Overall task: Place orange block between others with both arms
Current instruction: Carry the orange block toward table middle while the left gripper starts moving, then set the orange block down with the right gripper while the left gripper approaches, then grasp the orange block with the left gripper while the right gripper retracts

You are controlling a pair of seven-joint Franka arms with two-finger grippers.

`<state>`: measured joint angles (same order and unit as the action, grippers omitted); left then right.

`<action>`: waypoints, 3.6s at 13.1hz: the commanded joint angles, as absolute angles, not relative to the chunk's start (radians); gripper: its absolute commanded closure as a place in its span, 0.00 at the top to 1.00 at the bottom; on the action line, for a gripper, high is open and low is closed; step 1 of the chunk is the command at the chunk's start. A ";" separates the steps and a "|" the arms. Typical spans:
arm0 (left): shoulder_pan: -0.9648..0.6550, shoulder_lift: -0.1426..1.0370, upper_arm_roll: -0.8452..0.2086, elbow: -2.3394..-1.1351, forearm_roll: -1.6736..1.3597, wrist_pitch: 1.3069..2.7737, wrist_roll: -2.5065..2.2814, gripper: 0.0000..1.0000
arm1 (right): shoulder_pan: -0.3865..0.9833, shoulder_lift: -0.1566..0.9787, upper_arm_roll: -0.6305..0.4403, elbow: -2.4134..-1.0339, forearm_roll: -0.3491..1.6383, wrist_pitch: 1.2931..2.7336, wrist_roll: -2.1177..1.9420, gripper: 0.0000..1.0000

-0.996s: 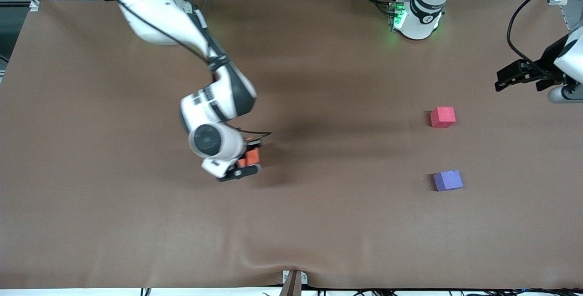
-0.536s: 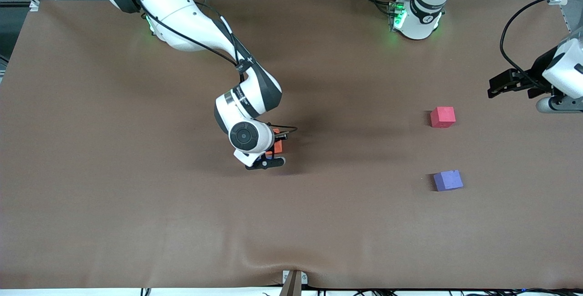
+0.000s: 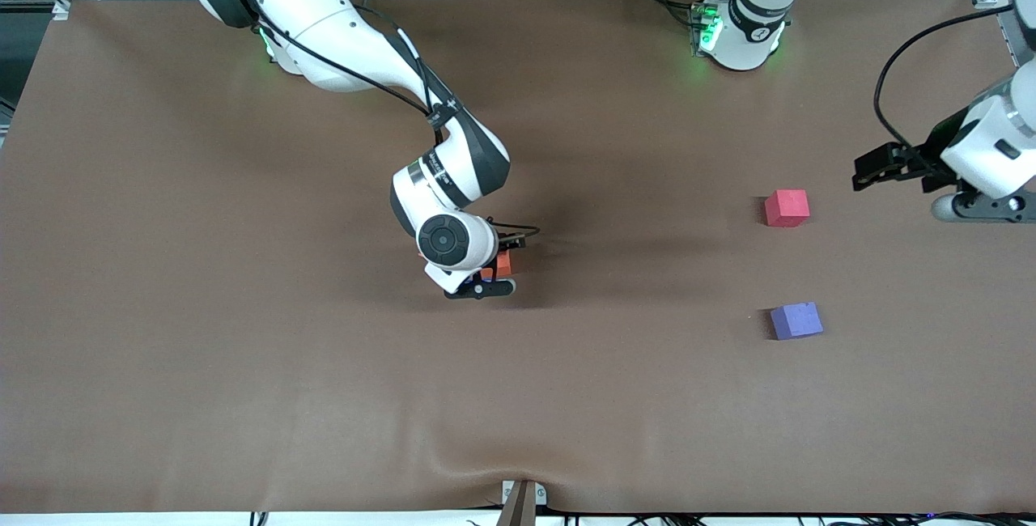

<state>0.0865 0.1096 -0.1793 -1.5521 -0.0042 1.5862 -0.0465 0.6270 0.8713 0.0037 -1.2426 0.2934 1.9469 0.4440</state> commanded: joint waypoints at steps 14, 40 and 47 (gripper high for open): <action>-0.405 0.535 -0.178 -1.416 -0.005 1.988 -0.645 1.00 | 0.333 0.381 -0.103 -1.532 0.107 1.845 0.172 1.00; -0.781 0.954 -0.061 -1.247 -0.006 2.418 -0.956 0.81 | 0.038 -0.060 -0.095 -1.545 -0.043 1.417 0.034 1.00; -0.767 0.925 -0.057 -1.259 0.000 2.404 -0.954 0.00 | 0.034 -0.057 -0.098 -1.536 -0.023 1.422 0.040 1.00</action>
